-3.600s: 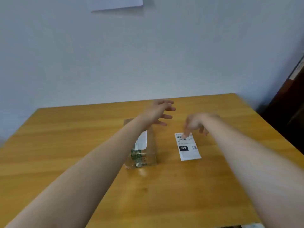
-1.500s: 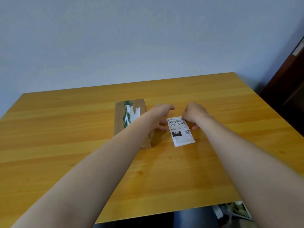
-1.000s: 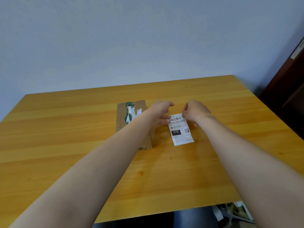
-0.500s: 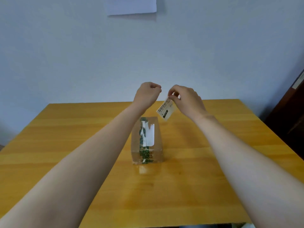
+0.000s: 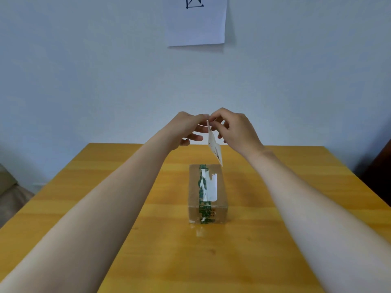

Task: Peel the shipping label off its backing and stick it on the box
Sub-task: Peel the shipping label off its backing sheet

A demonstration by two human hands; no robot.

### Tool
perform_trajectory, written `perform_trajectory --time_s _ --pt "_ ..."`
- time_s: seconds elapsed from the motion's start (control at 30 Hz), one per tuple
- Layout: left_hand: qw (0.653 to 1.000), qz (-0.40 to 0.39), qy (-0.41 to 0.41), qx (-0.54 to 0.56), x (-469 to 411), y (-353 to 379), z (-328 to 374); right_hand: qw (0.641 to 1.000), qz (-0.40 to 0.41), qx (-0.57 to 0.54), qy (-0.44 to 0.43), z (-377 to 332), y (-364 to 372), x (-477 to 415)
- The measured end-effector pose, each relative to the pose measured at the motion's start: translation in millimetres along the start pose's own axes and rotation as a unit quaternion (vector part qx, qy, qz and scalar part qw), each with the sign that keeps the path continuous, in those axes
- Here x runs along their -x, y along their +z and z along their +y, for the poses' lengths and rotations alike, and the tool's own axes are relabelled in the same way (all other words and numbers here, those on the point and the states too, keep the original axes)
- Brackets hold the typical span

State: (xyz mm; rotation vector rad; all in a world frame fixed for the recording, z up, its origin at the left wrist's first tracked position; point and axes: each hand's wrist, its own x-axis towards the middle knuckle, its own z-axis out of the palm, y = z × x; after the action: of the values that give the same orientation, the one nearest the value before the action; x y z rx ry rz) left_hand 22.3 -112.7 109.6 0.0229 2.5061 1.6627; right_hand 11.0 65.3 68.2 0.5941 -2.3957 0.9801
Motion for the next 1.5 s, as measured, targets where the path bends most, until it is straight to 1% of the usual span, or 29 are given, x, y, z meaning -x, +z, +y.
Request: perform_trajectory --time_s 0.27,0.5,0.63,0.77,0.87,1.0,1.07,1.13,1.2,1.27,1.3,1.37,1.43,1.5 --pt "0.999 -0.009 -0.016 0.03 -0.8 -16.0 -2.2 1.0 0.013 0.019 -0.018 -10.6 4.5 -8.3" --pt "0.999 0.015 -0.007 0.041 -5.1 -17.5 -3.6 1.0 0.021 0.006 -0.018 -13.1 4.8 -10.2" --pt "0.996 0.037 0.011 0.076 -8.2 -13.7 -6.1 0.996 0.037 -0.072 0.024 -13.0 5.4 -8.8" --pt "0.993 0.064 0.026 0.098 -10.5 -10.7 -7.2 0.98 0.067 -0.162 0.092 -17.6 2.4 -7.4" --pt "0.993 0.047 0.03 0.107 -11.0 -8.0 -8.8 0.966 0.061 -0.211 0.134 -19.4 1.6 -8.3" --pt "0.996 0.021 -0.001 0.092 -13.4 -1.3 -17.6 0.961 0.047 -0.21 0.173 -13.6 5.1 -4.6" --pt "0.996 0.026 -0.027 0.082 -15.3 -0.3 -25.6 0.959 0.02 -0.192 0.208 -5.4 9.3 -0.7" --pt "0.995 0.032 -0.05 0.079 -18.3 -1.4 -36.3 0.956 -0.033 -0.162 0.242 3.2 15.4 4.5" --pt "0.994 0.031 -0.07 0.075 -22.0 -1.5 -49.4 0.943 -0.077 -0.164 0.281 10.1 22.8 10.2" --pt "0.994 0.013 -0.089 0.057 -23.6 3.0 -62.0 0.925 -0.107 -0.17 0.321 16.8 29.6 15.4" --pt "0.994 -0.002 -0.098 0.042 -23.7 6.8 -67.6 0.921 -0.123 -0.156 0.335 20.9 32.9 17.8" --pt "0.993 -0.036 -0.111 0.025 -23.5 15.9 -76.8 0.915 -0.166 -0.094 0.355 29.2 36.8 23.5" --pt "0.99 -0.071 -0.121 0.031 -23.0 25.2 -83.7 0.9 -0.212 -0.018 0.381 36.0 37.7 30.2" --pt "0.985 -0.104 -0.133 0.031 -21.9 33.7 -88.4 0.861 -0.276 0.043 0.426 39.2 34.5 37.3"
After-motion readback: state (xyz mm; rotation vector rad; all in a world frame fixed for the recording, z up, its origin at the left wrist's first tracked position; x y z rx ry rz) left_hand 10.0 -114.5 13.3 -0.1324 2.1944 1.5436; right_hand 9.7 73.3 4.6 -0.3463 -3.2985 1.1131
